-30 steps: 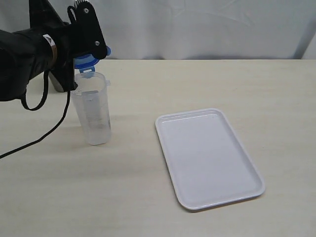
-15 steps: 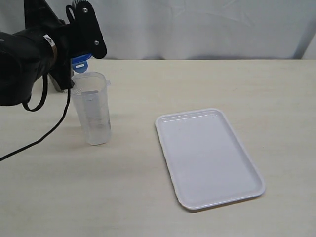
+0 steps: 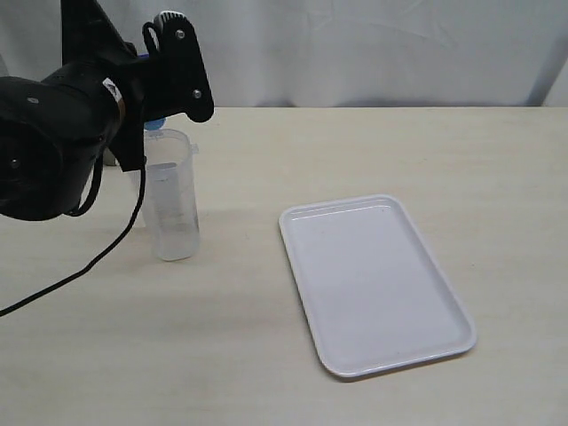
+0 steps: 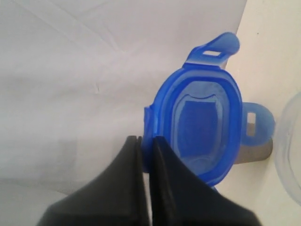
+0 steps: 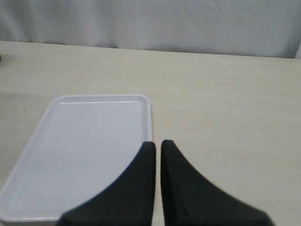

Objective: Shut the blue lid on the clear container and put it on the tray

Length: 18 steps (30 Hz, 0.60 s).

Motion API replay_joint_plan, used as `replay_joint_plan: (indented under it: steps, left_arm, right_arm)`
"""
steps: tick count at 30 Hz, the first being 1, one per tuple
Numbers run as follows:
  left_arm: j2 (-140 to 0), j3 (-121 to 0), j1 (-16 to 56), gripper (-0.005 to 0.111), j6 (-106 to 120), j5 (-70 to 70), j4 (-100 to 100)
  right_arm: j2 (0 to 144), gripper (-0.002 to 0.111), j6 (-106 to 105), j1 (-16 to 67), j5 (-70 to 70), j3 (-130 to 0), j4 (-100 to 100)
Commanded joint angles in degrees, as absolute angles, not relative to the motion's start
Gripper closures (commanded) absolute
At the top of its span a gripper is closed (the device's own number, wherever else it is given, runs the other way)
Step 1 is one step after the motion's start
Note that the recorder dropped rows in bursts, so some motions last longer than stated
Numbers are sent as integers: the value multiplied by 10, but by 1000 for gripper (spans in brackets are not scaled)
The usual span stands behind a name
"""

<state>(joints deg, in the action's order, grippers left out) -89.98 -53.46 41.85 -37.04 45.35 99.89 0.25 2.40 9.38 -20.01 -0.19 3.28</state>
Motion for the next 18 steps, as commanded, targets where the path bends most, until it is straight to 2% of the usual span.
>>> replay_joint_plan:
  steps: [1, 18]
  left_arm:
    - [-898, -533, 439, 107, -371, 476, 999]
    - [-898, -533, 447, 107, -375, 479, 999]
  right_arm:
    - [0, 104, 24, 95, -198, 0, 34]
    - [0, 104, 24, 95, -198, 0, 34]
